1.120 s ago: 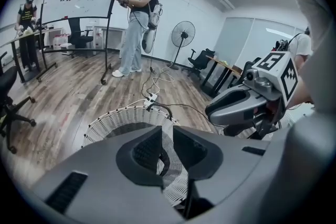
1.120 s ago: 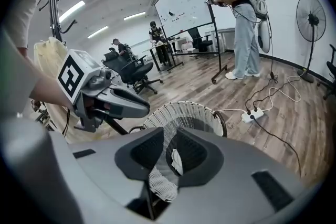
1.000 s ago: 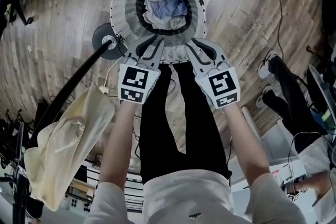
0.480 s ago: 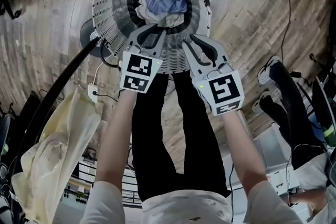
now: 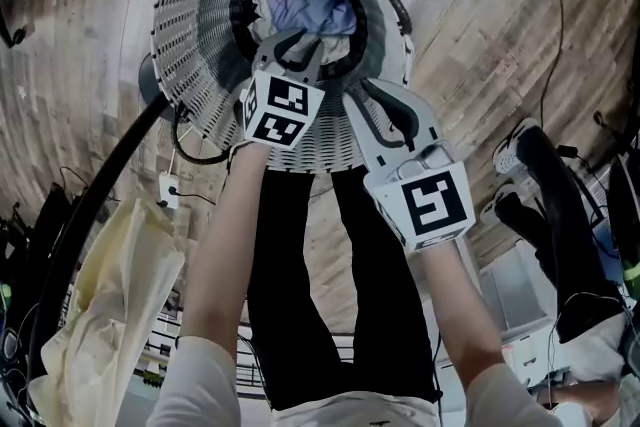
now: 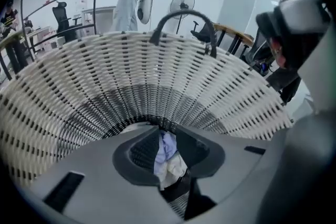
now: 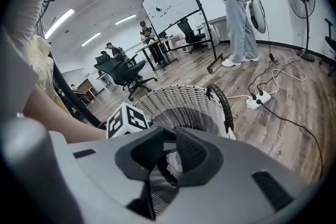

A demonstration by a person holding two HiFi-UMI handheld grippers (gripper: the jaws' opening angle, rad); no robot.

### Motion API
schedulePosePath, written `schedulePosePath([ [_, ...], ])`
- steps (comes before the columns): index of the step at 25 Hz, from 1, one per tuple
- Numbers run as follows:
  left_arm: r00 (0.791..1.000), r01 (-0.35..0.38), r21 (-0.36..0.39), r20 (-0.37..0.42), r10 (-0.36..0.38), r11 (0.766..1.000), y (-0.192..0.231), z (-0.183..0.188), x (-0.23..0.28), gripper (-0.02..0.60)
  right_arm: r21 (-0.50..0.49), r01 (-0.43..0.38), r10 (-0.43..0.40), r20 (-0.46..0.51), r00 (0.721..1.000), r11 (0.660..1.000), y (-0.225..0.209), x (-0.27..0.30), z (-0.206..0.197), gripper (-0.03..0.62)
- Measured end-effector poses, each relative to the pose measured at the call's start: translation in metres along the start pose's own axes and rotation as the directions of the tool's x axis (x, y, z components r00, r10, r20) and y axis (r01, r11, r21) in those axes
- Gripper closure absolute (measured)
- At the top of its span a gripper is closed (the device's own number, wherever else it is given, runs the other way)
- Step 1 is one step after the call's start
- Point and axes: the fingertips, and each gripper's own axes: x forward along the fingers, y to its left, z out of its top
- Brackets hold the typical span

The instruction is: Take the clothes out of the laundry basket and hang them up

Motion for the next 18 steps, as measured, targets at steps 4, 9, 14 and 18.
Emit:
schedulePosePath([
  [4, 0.999, 0.012, 0.002, -0.03, -0.012, 1.0, 0.008, -0.008, 0.041, 0.469, 0.011, -0.005, 0.005, -0.001, 1.0, 1.0, -0.007, 0.008, 0.002, 0.514],
  [9, 0.999, 0.009, -0.007, -0.033, -0.01, 1.0, 0.015, -0.02, 0.073, 0.456, 0.016, -0.021, 0.021, 0.006, 1.0, 1.0, -0.006, 0.009, 0.0, 0.516],
  [14, 0.998, -0.023, -0.033, -0.063, 0.021, 0.999, 0.027, -0.051, 0.103, 0.451, 0.024, -0.043, 0.042, 0.017, 0.999, 0.999, -0.004, 0.014, 0.001, 0.516],
  [18, 0.997, -0.037, -0.096, -0.078, 0.029, 0.995, 0.035, -0.069, 0.118, 0.445, 0.026, -0.044, 0.044, 0.019, 0.999, 0.999, -0.005, 0.015, 0.002, 0.517],
])
